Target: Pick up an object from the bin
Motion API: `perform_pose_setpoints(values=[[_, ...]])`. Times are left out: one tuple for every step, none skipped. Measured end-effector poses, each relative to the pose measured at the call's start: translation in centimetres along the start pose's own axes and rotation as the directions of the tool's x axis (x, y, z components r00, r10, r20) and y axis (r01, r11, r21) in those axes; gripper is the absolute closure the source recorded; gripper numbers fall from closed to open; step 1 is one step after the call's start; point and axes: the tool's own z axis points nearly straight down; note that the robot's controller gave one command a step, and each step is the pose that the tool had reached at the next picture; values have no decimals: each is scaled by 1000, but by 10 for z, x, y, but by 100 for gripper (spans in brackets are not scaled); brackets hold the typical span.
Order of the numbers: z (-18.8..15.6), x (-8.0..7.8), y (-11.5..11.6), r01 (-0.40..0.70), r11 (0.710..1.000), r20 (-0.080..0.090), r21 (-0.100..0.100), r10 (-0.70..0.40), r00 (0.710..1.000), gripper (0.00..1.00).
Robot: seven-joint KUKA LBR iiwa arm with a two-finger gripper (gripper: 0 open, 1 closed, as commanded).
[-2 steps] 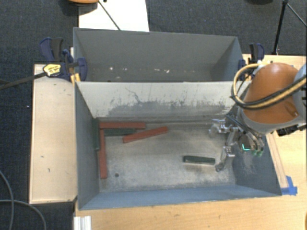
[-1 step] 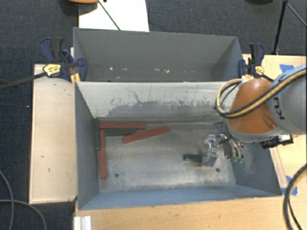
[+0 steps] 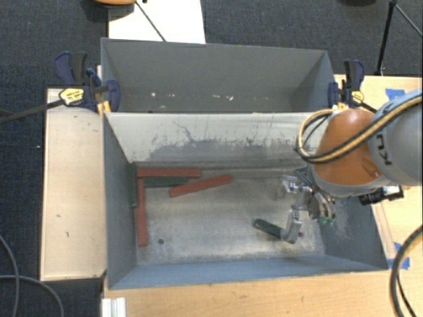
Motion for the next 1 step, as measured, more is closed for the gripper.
perform_pose_setpoints(values=[[0, 0, 0, 1, 1000, 0, 0, -1, 1000, 0]])
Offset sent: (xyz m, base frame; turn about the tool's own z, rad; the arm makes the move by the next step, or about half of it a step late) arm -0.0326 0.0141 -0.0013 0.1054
